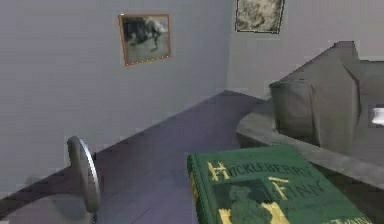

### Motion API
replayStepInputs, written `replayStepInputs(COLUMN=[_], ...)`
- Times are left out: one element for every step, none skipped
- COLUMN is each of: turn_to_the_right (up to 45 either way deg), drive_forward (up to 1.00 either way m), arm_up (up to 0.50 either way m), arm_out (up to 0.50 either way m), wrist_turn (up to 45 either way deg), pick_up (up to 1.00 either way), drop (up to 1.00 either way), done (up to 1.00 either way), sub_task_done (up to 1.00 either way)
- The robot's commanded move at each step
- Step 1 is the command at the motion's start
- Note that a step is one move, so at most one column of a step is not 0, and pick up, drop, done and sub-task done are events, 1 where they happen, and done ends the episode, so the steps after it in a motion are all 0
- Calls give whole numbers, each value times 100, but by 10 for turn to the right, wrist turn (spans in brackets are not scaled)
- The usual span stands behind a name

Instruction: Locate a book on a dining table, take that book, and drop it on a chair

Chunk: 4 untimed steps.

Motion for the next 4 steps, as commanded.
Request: replayStepInputs(turn_to_the_right=[-450,-180,450,210], drive_forward=[0,0,0,0], arm_up=[0,0,0,0], arm_out=[0,0,0,0], wrist_turn=[0,0,0,0], pick_up=[0,0,0,0], drop=[0,0,0,0], done=[0,0,0,0], sub_task_done=[0,0,0,0])
